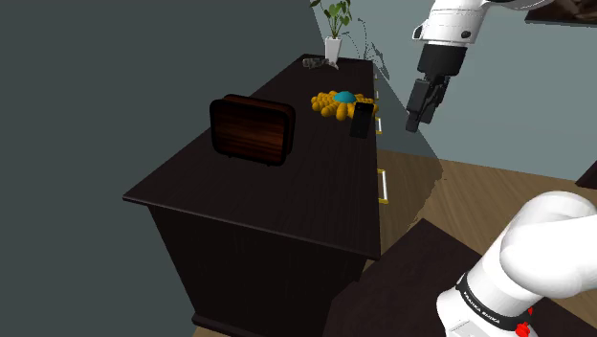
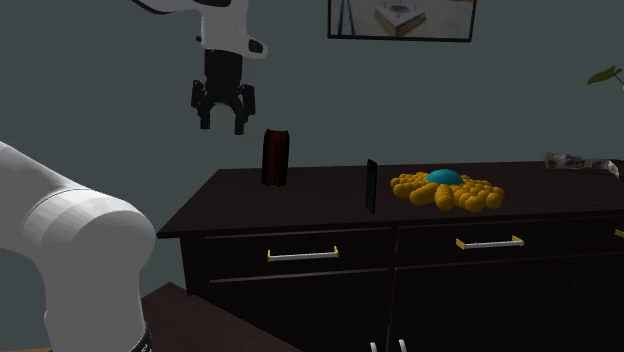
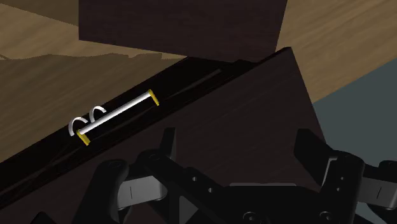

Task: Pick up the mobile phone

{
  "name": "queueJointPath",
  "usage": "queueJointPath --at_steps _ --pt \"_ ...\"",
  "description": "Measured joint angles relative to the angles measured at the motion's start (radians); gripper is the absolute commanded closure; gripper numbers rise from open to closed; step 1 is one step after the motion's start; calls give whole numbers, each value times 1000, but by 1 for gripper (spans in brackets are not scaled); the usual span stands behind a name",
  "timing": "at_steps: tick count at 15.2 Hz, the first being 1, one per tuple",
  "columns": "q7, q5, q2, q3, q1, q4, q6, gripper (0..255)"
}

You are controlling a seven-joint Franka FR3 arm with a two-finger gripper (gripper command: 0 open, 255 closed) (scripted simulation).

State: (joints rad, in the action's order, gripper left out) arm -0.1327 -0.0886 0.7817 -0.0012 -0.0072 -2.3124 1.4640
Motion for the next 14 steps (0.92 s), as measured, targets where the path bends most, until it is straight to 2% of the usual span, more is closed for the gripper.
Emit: queueJointPath --at_steps 3,14 --pt "18 2 -39 2 -11 16 26 0" --pt "168 35 -399 -13 -102 195 224 0"
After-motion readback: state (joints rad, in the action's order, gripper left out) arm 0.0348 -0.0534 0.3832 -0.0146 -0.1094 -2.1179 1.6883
